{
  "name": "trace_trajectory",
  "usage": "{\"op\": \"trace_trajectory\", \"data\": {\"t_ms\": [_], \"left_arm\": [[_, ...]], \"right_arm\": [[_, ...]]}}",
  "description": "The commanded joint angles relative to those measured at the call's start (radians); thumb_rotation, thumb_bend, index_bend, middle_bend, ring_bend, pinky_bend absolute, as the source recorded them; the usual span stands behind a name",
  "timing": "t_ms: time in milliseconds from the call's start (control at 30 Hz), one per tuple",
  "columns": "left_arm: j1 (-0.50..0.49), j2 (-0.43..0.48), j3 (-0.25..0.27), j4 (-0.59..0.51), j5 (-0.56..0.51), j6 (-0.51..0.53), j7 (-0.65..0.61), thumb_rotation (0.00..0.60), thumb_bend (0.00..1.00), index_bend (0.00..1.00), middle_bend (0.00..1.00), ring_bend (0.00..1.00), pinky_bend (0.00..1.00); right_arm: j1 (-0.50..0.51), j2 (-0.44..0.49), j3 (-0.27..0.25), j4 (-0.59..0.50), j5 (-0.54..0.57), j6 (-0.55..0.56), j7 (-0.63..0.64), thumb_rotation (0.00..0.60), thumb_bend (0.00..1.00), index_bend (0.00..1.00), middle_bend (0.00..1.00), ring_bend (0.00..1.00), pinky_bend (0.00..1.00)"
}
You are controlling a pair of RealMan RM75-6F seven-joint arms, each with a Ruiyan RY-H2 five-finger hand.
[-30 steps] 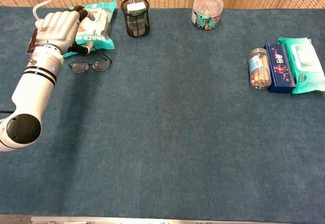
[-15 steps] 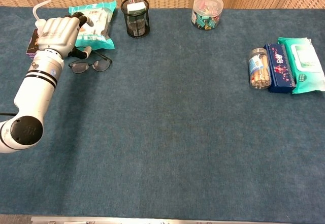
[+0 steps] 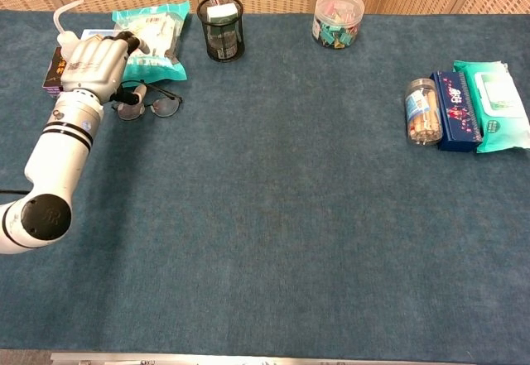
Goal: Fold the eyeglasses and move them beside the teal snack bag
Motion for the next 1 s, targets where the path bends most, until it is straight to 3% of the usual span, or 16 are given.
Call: {"op": "trace_trajectory", "data": {"t_ms": [33,533,800,1000], "left_arm": [[0.01,0.01,0.001,-0.022,0.014,0.017,-0.013,0.6,0.36,0.22,0.16,0.19,0.46],[0.04,0.099,0.005,-0.191,0.078,0.084,-0.01,0.6,0.36,0.22,0.16,0.19,0.46],[0.011,0.075,-0.015,-0.118,0.064,0.06,0.004,0.6,0.36,0.22,0.16,0.19,0.46],[0.006,0.04,0.001,-0.026,0.075,0.056,-0.003,0.6,0.36,0.23,0.16,0.19,0.46]], "right_arm": [[0.0,0.0,0.001,0.0,0.001,0.0,0.0,0.6,0.17,0.23,0.34,0.32,0.54],[0.001,-0.003,-0.001,-0.006,-0.007,0.004,-0.004,0.6,0.17,0.23,0.34,0.32,0.54],[-0.001,-0.002,-0.002,-0.007,-0.005,0.006,-0.006,0.6,0.17,0.23,0.34,0.32,0.54],[-0.002,-0.002,-0.002,-0.005,-0.002,0.003,-0.004,0.6,0.17,0.23,0.34,0.32,0.54]]}}
